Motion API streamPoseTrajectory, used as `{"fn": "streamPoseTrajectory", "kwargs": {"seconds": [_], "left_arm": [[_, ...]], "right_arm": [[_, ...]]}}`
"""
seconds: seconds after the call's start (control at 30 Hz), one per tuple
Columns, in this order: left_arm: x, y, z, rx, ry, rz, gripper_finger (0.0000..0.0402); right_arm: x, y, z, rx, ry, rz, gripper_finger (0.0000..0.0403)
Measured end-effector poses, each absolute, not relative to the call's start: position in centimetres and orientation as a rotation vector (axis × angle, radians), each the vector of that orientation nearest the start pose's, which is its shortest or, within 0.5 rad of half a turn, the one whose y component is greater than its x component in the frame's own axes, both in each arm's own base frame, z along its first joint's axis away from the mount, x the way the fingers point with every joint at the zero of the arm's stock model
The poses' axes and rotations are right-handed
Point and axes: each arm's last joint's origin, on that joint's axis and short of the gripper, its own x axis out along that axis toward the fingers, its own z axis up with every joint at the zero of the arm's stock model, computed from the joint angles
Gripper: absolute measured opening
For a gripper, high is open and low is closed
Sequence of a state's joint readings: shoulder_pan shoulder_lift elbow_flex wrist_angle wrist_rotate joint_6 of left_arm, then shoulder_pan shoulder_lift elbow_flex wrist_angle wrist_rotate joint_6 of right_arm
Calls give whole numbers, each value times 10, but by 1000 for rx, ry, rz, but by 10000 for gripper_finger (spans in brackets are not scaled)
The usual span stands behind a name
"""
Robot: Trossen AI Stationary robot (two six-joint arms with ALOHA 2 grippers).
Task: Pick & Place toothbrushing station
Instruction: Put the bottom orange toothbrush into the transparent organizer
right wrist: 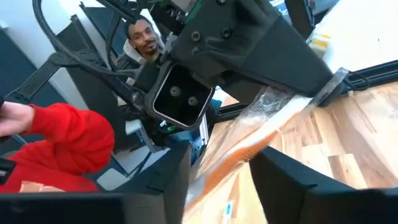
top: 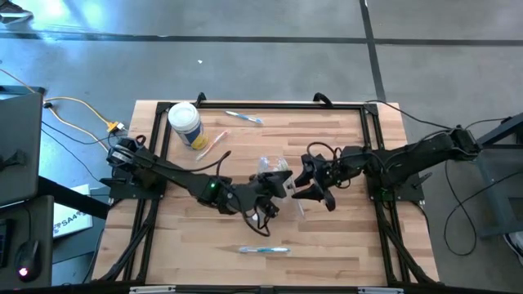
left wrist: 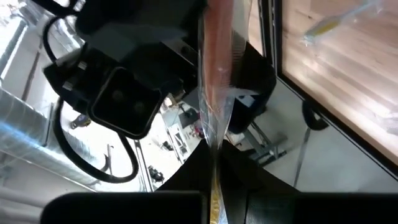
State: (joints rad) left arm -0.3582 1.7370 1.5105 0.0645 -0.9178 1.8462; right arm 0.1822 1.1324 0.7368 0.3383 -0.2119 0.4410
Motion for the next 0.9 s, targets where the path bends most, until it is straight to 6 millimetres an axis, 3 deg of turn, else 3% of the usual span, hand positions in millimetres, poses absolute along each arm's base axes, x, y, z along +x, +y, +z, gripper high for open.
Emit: {"fn": "streamPoseTrajectory", "kwargs": {"seconds": [0.27,0.5,0.63,0.9], "left_arm": [[383,-121,353,1898,593,247,8],[383,-121,353,1861,557,226,22],[383,-122,353,1754,512,237,65],[380,-132,352,1741,468,199,188]], "right_arm": [[248,51,293,401,180,355,45],[248,48,291,348,189,353,41],[248,48,291,336,187,353,41],[248,48,293,319,174,362,34]]}}
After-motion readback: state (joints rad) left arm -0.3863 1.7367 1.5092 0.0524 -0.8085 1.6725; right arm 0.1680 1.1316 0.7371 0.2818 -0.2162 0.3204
